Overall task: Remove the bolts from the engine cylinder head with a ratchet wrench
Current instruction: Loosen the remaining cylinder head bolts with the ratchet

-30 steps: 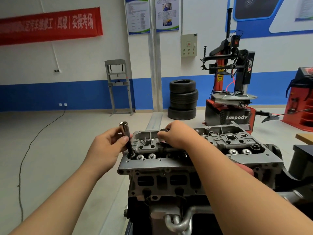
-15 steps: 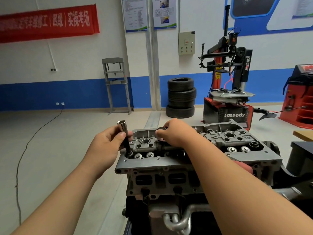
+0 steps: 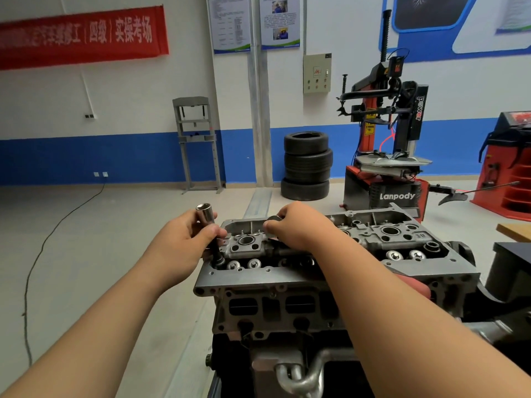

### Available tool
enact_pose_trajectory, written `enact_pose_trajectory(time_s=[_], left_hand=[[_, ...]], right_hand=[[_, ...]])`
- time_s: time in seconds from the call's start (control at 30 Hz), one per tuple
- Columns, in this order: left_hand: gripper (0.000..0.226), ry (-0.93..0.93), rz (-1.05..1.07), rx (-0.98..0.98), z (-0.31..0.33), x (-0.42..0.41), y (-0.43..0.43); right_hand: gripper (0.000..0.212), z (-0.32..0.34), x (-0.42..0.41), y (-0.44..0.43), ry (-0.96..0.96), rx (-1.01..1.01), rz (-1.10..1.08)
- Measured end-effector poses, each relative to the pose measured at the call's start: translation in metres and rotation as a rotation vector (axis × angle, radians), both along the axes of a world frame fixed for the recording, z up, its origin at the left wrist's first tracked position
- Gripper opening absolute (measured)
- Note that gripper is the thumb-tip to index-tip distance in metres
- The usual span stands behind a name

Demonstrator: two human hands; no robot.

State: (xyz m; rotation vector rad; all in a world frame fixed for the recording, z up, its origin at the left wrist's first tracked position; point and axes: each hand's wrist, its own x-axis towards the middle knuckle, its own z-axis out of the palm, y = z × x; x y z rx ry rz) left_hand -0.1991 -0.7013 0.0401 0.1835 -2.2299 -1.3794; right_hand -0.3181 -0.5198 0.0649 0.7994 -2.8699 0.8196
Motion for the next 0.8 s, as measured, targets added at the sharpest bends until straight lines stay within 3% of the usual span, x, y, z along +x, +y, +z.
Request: enact_pose_trajectory(time_s=[0.07, 0.17, 0.27, 0.37, 0.5, 0.8], left_hand=[[0.006, 0.092, 0.166, -0.043, 0.001, -0.004, 0.003], [0.027, 0.084, 0.264, -0.108, 0.003, -0.012, 0.014], [0.028, 0.024, 0.222, -0.072, 0.005, -0.019, 0.023], [0.009, -0.053, 0.084, 0.055, 0.008, -0.016, 0.018], [0.027, -0.208, -0.167, 0.106, 0.014, 0.001, 0.0], [0.015, -0.246, 0.017, -0.167, 0.028, 0.018, -0.002]], right_hand=[[0.032, 0.0, 0.0, 0.0, 0.005, 0.004, -0.002], [0.031, 0.0, 0.0, 0.0, -0.004, -0.004, -0.005], [0.033, 0.0, 0.0, 0.0, -0.006, -0.003, -0.001], [0.034, -0.001, -0.001, -0.001, -0.005, -0.002, -0.003], [0.033, -0.001, -0.001, 0.0, 0.002, 0.001, -0.007], [0.033, -0.001, -0.001, 0.0, 0.01, 0.0, -0.006]])
